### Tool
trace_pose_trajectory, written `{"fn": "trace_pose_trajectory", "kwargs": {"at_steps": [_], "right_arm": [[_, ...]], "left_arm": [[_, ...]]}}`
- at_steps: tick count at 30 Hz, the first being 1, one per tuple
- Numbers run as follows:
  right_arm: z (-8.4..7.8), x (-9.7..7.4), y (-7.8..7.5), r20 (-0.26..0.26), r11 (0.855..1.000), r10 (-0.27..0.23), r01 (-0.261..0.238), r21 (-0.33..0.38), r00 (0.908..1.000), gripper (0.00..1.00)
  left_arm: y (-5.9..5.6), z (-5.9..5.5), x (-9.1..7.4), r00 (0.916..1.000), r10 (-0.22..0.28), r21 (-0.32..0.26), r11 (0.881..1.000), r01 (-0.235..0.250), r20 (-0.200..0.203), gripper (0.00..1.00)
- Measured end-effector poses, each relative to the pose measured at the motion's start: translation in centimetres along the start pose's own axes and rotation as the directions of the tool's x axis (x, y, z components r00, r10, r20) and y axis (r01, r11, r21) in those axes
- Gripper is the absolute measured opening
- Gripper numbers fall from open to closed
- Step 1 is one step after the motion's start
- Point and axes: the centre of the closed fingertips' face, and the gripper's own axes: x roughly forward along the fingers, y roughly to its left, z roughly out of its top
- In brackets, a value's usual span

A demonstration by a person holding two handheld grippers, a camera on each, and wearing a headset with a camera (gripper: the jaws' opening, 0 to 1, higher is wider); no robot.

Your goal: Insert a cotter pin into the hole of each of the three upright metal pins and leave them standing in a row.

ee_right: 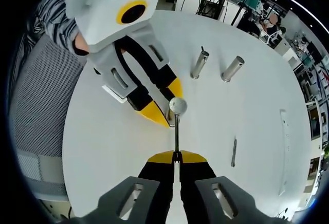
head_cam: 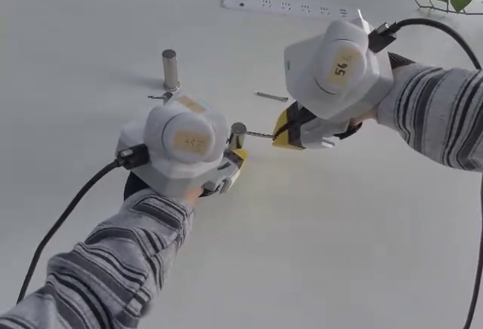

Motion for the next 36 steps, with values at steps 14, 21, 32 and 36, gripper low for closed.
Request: {"fn": "trace_pose_trajectory", "kwargs": {"at_steps": [14,21,32,36], "right_arm": [[0.6,-0.1,-0.2,-0.009,1.000,-0.005,0.005,-0.028,0.9999,0.00],[1.4,-0.4,-0.1,0.016,1.000,0.003,-0.003,-0.019,0.9999,0.00],[2.6,-0.1,-0.2,0.040,1.000,-0.001,0.002,-0.015,0.9992,0.00],[2.9,0.0,-0.1,0.052,1.000,-0.005,0.006,-0.017,0.9986,0.00]], "left_arm": [[0.0,-0.2,0.2,1.0000,-0.003,0.012,1.000,0.003,-0.004,0.10],[0.1,-0.2,0.3,1.0000,-0.005,0.024,1.000,0.005,-0.001,0.10],[0.1,-0.1,0.4,1.0000,-0.004,0.020,1.000,0.004,0.005,0.10],[0.1,-0.1,0.4,1.0000,-0.002,0.023,1.000,0.002,0.005,0.10]]}}
